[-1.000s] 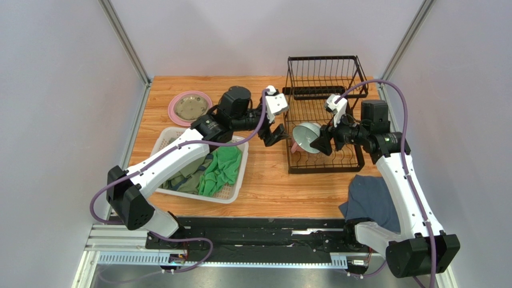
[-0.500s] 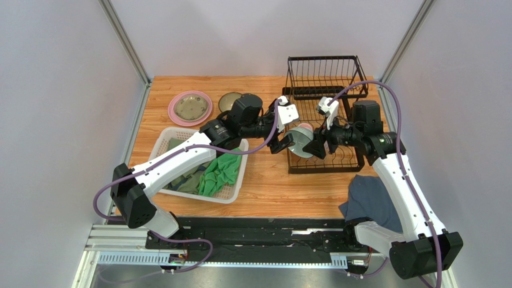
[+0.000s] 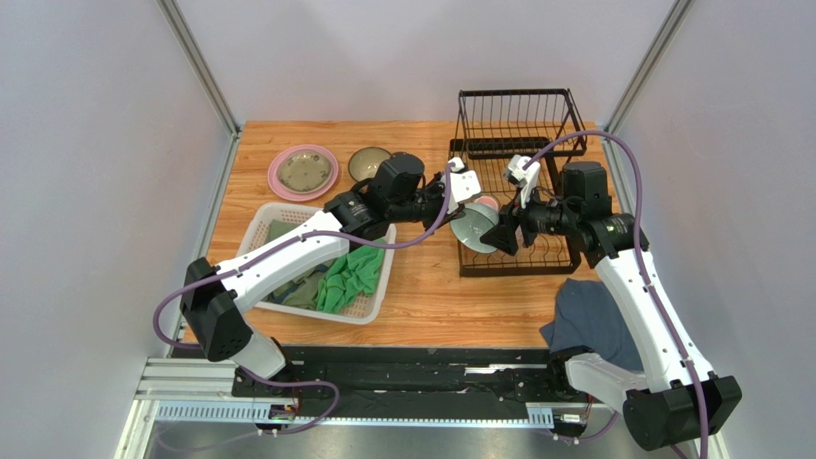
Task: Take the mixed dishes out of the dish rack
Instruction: Place the bowl in the bowl.
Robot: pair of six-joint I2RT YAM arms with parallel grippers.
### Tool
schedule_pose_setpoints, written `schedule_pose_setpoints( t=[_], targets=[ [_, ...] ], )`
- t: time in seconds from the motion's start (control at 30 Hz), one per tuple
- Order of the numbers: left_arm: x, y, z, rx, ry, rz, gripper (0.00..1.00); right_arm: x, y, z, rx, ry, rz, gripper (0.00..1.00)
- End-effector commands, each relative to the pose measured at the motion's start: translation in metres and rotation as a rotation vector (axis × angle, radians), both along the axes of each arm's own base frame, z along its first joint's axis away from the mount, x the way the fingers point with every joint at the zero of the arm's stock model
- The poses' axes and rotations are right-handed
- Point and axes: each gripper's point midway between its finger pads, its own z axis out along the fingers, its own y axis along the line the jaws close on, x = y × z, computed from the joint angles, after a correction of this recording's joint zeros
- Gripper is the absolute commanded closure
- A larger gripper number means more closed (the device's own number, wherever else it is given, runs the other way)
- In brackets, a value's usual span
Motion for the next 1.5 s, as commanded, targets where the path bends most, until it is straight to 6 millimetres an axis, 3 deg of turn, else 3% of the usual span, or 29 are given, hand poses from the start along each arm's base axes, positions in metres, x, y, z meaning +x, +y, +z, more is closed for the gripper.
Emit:
schedule_pose_setpoints(
  t=[0.0,0.07,0.17,0.23,0.27,0.37,0.43,0.53,0.57,0.6,0.8,1.1,1.23,1.3,1.4,1.47],
  targets=[
    [0.0,-0.005,0.015,-0.026,-0.022,-0.012,0.84,-0.001,0.008,0.021,0.048,-0.077,0.036,1.0],
    [0.0,-0.005,0.015,-0.024,-0.024,-0.009,0.9,-0.002,0.008,0.019,0.049,-0.076,0.038,0.99],
    [0.003,-0.004,0.014,-0.018,-0.026,0.003,1.0,-0.001,0.008,0.016,0.043,-0.076,0.032,0.89],
    [0.006,-0.003,0.015,-0.02,-0.027,0.023,1.0,-0.001,0.008,0.015,0.041,-0.08,0.03,0.76],
    [0.008,-0.003,0.015,-0.018,-0.029,0.03,1.0,-0.001,0.008,0.013,0.04,-0.076,0.028,0.59],
    [0.015,0.0,0.014,-0.009,-0.039,0.073,1.0,-0.001,0.006,0.012,0.034,-0.084,0.017,0.37],
    [0.022,0.003,0.015,0.0,-0.05,0.108,1.0,0.0,0.004,0.014,0.032,-0.097,0.004,0.32],
    [0.031,0.008,0.014,0.015,-0.065,0.165,1.0,0.0,0.002,0.014,0.028,-0.105,-0.013,0.16],
    [0.034,0.009,0.013,0.019,-0.068,0.179,1.0,0.0,0.001,0.014,0.026,-0.109,-0.018,0.06],
    [0.039,0.012,0.013,0.026,-0.076,0.206,1.0,0.0,0.001,0.014,0.025,-0.11,-0.023,0.03],
    [0.057,0.026,0.018,0.032,-0.077,0.298,1.0,-0.001,-0.004,0.018,0.016,-0.132,-0.048,0.0],
    [0.109,0.091,0.008,0.061,0.006,0.49,1.0,0.002,-0.013,0.015,-0.021,-0.17,-0.096,0.0],
    [0.141,0.131,-0.003,0.077,0.053,0.585,1.0,0.007,-0.017,0.014,-0.03,-0.175,-0.13,0.0],
    [0.155,0.141,-0.009,0.078,0.088,0.606,1.0,0.01,-0.017,0.014,-0.026,-0.177,-0.143,0.0],
    [0.189,0.174,-0.019,0.097,0.131,0.683,1.0,0.012,-0.019,0.012,-0.027,-0.176,-0.163,0.01],
    [0.208,0.182,-0.025,0.117,0.155,0.706,1.0,0.013,-0.02,0.011,-0.027,-0.174,-0.167,0.01]
  ],
)
